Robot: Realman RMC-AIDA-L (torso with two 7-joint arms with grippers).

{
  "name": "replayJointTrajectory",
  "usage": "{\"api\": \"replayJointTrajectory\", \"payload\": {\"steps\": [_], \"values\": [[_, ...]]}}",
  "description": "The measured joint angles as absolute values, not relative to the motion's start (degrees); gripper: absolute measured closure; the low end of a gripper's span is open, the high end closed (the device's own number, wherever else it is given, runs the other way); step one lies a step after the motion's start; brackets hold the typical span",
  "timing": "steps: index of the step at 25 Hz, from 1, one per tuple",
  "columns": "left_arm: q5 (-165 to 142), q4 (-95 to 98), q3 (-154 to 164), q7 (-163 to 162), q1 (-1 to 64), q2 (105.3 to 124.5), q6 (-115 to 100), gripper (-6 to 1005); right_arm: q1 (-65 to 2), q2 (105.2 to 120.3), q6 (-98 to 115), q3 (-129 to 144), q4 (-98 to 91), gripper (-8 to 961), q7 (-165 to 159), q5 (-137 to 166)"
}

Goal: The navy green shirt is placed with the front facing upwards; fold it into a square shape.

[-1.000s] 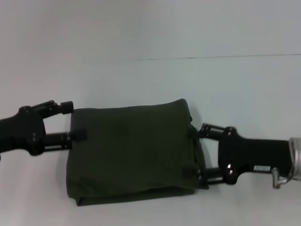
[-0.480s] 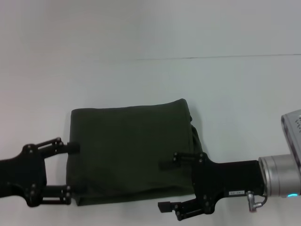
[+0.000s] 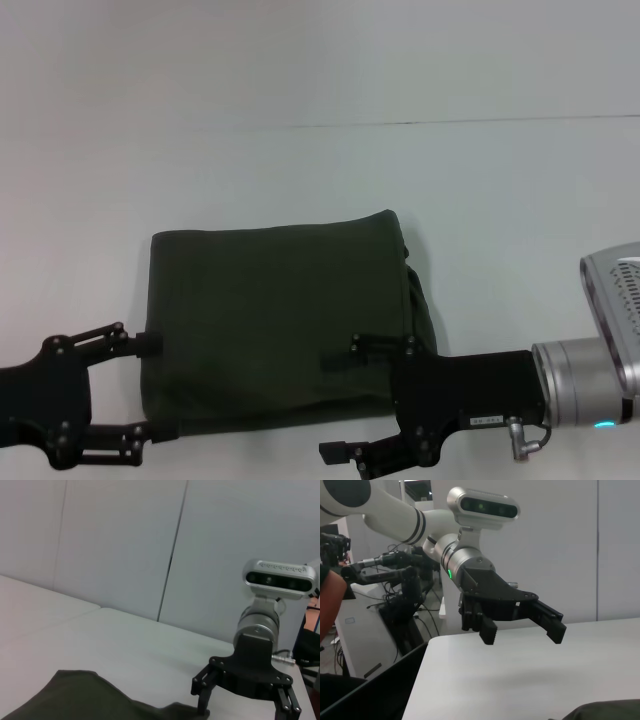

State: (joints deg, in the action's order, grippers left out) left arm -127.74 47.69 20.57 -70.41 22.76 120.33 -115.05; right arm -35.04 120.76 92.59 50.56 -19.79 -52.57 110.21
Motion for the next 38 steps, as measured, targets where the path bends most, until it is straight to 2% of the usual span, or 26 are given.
{"api": "replayJointTrajectory", "payload": {"steps": [14,38], "values": [[-130.0,47.8,20.2,-67.5,22.1,120.7,-115.0,65,-36.2,120.79,92.4,52.4,-18.4,15,-52.6,110.2],[-130.2,47.8,19.8,-67.4,22.8,120.23,-114.9,65,-36.3,120.75,92.3,52.5,-18.2,15,-52.0,108.4]]}}
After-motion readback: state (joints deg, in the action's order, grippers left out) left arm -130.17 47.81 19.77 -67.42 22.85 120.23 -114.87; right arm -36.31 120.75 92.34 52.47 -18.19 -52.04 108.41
